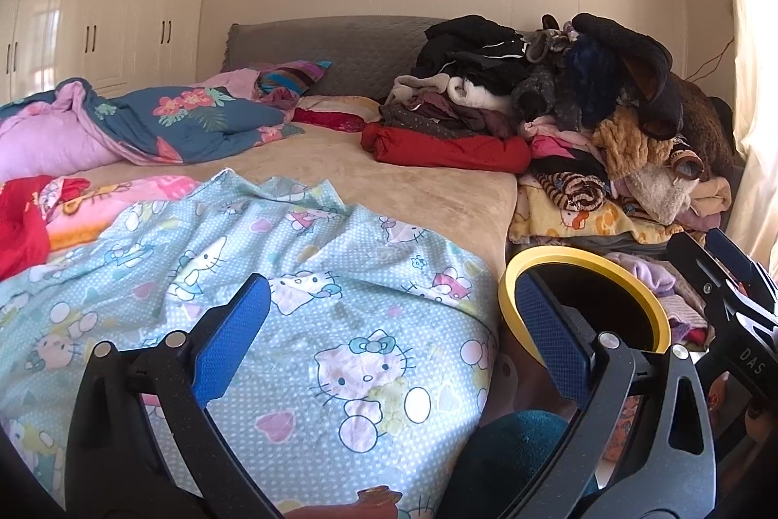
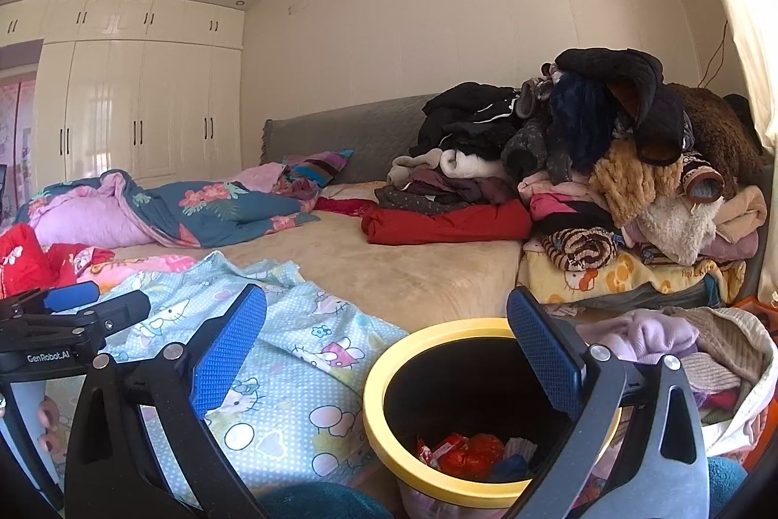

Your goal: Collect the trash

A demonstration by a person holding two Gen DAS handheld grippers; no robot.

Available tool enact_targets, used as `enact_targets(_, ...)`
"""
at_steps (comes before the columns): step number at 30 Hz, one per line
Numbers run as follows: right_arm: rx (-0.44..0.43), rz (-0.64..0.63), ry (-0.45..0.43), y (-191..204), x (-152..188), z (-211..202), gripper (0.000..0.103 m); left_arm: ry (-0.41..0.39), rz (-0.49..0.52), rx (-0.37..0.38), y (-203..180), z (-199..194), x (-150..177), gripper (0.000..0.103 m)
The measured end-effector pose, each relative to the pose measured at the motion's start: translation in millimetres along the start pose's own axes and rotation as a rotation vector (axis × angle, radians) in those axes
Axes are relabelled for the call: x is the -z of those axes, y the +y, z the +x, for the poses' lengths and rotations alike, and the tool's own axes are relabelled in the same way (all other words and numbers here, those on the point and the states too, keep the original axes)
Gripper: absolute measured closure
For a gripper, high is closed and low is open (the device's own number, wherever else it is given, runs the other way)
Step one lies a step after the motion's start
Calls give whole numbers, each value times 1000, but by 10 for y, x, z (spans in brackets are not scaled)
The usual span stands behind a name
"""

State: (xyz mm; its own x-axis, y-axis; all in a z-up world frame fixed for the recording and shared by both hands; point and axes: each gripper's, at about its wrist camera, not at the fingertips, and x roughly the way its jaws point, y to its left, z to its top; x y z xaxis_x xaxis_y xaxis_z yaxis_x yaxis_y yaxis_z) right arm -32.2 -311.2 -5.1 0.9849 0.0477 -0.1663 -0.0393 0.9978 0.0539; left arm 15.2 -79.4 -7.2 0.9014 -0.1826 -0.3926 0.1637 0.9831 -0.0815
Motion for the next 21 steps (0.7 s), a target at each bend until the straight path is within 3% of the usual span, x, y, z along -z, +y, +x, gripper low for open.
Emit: enact_targets(21,3,5,0,-40,-12,13,6,0,1,4,4,-3,0,10)
